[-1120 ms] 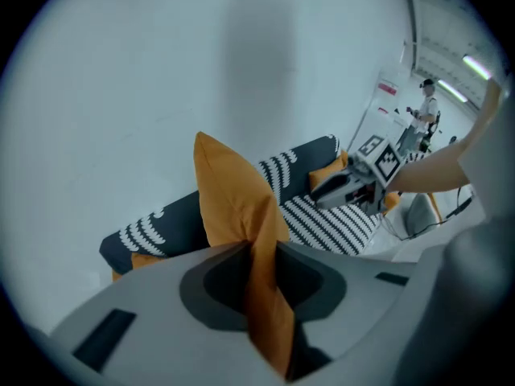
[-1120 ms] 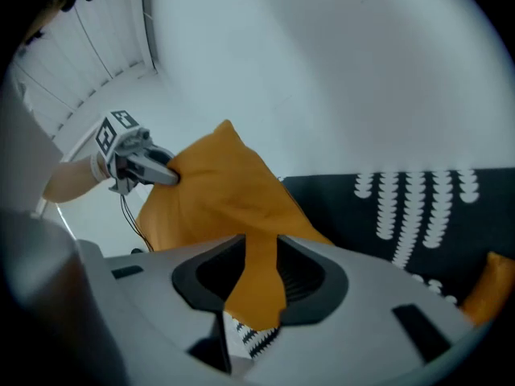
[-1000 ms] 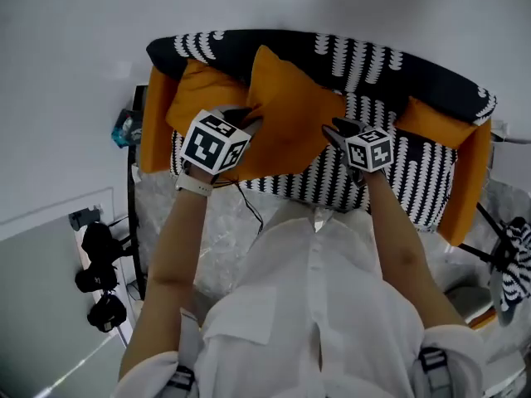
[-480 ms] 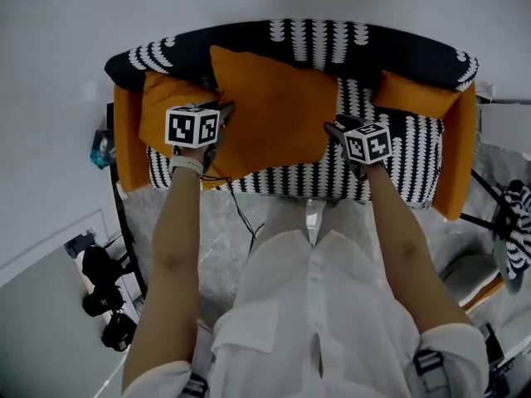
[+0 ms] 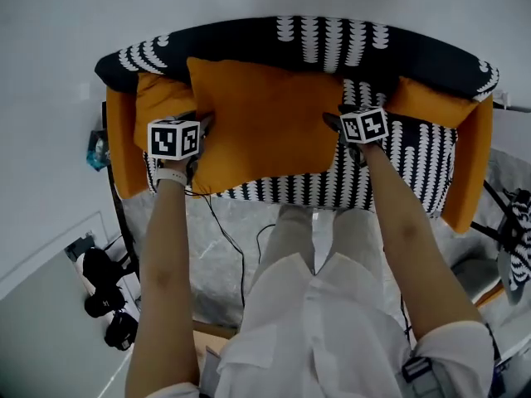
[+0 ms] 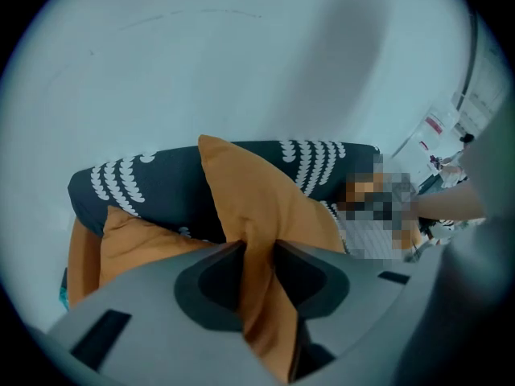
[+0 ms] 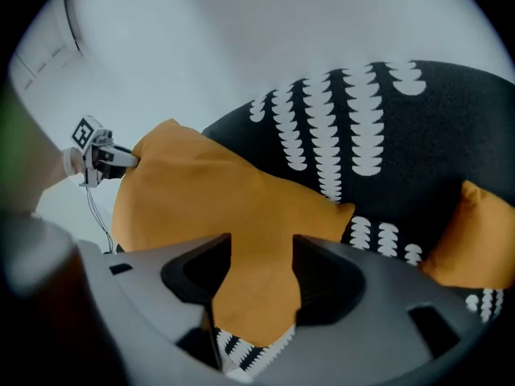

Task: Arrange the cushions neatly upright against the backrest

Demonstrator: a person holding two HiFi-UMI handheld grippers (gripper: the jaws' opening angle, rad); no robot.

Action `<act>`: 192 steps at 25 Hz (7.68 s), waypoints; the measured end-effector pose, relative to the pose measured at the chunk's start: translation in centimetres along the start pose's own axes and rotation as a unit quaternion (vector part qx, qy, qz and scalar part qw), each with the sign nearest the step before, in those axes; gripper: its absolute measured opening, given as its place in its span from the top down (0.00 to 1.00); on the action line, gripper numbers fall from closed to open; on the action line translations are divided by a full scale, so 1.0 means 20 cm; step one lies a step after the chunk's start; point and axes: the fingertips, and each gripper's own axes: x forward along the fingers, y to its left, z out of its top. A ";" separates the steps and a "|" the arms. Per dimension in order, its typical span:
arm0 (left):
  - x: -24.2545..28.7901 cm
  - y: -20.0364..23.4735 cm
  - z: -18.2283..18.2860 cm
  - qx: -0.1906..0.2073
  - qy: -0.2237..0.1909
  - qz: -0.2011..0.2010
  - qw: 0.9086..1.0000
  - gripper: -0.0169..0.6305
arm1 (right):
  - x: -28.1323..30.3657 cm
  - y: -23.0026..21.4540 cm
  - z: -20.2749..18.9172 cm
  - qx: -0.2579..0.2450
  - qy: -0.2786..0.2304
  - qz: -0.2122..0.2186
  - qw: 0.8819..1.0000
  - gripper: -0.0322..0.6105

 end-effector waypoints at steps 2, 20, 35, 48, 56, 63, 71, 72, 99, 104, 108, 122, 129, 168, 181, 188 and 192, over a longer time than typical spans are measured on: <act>0.04 0.07 -0.02 -0.005 0.012 0.011 1.000 0.77 | 0.08 -0.05 0.02 0.013 0.020 -0.001 1.000 0.56; 0.31 0.37 -0.09 -0.045 0.062 0.076 0.994 0.78 | 0.45 -0.12 -0.11 0.108 0.121 -0.026 0.986 0.74; 0.19 -0.08 0.00 -0.004 0.000 0.014 1.000 0.77 | -0.39 -0.16 0.00 0.070 -0.052 -0.165 0.982 0.91; 0.38 -0.29 0.33 -0.008 -0.123 0.004 0.992 0.78 | -0.74 -0.43 0.33 -0.011 -0.164 -0.254 0.953 0.90; 0.75 -0.20 0.19 -0.019 -0.076 -0.005 0.997 0.78 | -0.58 -0.49 0.18 -0.011 -0.139 -0.261 0.955 0.89; 0.89 -0.16 0.19 -0.002 -0.047 -0.027 0.999 0.78 | -0.54 -0.51 0.10 -0.002 -0.112 -0.252 0.961 0.87; 0.93 -0.08 0.24 0.023 -0.002 -0.008 1.000 0.74 | -0.51 -0.49 0.13 0.030 -0.099 -0.248 0.963 0.86; 0.93 -0.08 0.24 0.020 -0.002 -0.008 1.000 0.74 | -0.51 -0.50 0.14 0.034 -0.095 -0.253 0.962 0.85; 0.37 -0.28 0.06 -0.100 -0.116 -0.114 0.981 0.62 | -0.82 -0.24 0.15 0.101 -0.041 -0.259 0.960 0.69; 0.13 -0.28 -0.14 -0.120 -0.136 -0.142 0.973 0.70 | -0.77 0.06 -0.03 0.127 -0.029 -0.213 0.968 0.73; -0.02 -0.27 -0.42 -0.168 -0.138 -0.136 0.967 0.74 | -0.68 0.32 -0.24 0.113 0.007 -0.149 0.982 0.91; -0.29 -0.63 -1.27 -0.361 -0.085 -0.094 0.924 0.81 | -0.49 0.70 -1.10 -0.017 0.238 0.029 0.971 0.94; -0.41 -0.23 -1.24 -0.341 -0.091 -0.053 0.934 0.81 | -0.32 0.97 -0.92 -0.012 0.199 0.049 0.979 0.94; 0.68 2.04 -0.65 0.088 0.093 -0.024 0.992 0.44 | 1.49 1.33 -0.12 0.318 0.013 -0.181 0.931 0.48; 0.77 2.02 -0.63 0.120 0.113 -0.001 0.986 0.86 | 1.58 1.36 -0.03 0.299 0.019 -0.191 0.935 0.85; 0.55 2.00 -0.64 0.105 0.100 0.007 0.989 0.94 | 1.43 1.51 -0.01 0.290 0.006 -0.203 0.935 0.93; 0.34 1.98 -0.66 0.072 0.065 0.012 0.995 0.94 | 1.31 1.61 0.03 0.275 -0.020 -0.210 0.938 0.93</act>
